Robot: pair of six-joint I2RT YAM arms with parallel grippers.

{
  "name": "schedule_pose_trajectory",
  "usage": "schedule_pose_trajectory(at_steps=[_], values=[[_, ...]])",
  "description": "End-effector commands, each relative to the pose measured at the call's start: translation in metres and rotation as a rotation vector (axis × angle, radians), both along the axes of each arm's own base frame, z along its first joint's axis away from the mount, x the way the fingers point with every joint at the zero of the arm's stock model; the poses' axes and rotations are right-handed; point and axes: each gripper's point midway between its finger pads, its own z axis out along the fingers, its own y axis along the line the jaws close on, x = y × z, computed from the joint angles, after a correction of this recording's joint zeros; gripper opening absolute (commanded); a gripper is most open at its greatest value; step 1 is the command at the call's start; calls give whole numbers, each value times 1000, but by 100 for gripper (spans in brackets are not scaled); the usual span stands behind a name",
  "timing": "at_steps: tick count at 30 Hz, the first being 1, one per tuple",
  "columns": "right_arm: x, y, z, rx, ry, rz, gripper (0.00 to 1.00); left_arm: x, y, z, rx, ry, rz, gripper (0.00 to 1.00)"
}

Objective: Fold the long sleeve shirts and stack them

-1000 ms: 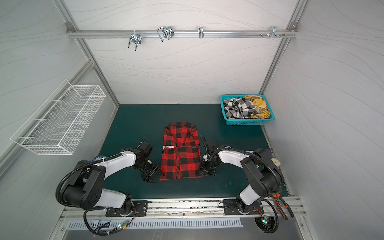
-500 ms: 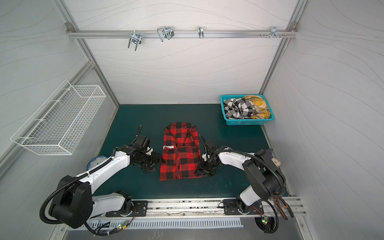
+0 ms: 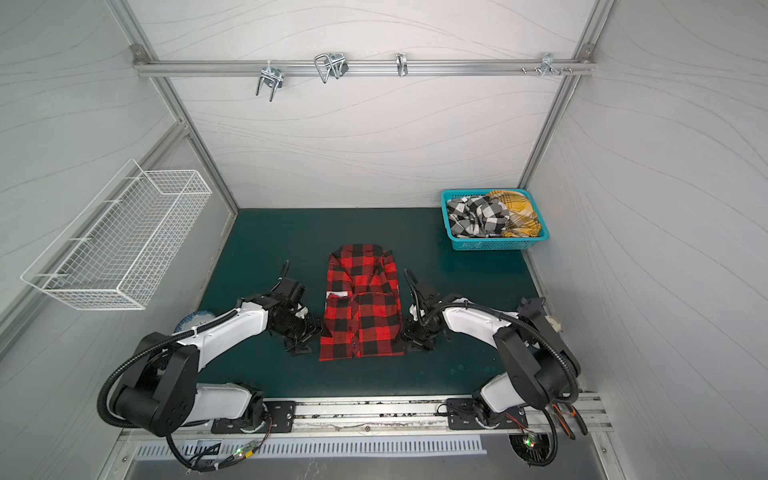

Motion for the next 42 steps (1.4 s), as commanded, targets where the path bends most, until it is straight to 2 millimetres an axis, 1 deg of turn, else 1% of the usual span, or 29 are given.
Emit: schedule_pose_trajectory(at_steps=[1, 4, 8, 13, 18, 21, 25, 31, 35, 36, 38, 40, 42], values=[[-4, 2, -11, -37, 29, 15, 50, -7, -3, -5, -21, 36, 18, 70], [-5, 4, -13, -47, 37, 25, 48, -20, 1, -6, -11, 58, 20, 66], [-5, 5, -16, -47, 47, 26, 46, -33, 4, -4, -18, 56, 39, 66], [-7, 6, -17, -43, 62, 27, 40, -32, 2, -3, -27, 63, 41, 64], [-8, 4, -16, -47, 60, 21, 40, -32, -2, -13, -28, 87, 40, 62], [-7, 4, -18, -50, 66, 20, 39, -34, -5, -20, -41, 113, 40, 58], [-7, 6, -19, -48, 70, 25, 39, -30, -9, -23, -58, 116, 44, 54], [-7, 6, -19, -47, 71, 27, 39, -27, -20, -26, -74, 128, 44, 39], [-7, 7, -19, -48, 76, 30, 38, -22, -21, -26, -70, 124, 36, 31], [-7, 6, -18, -49, 72, 33, 37, -20, -21, -25, -65, 116, 35, 27], [-6, 4, -10, -52, 47, 32, 37, -16, -19, -22, -46, 104, 33, 15], [-6, -1, -1, -60, 19, 18, 40, -11, -17, -17, -30, 84, 27, 10], [-9, -5, 2, -67, 20, 9, 41, -9, -16, -14, -20, 73, 19, 7]])
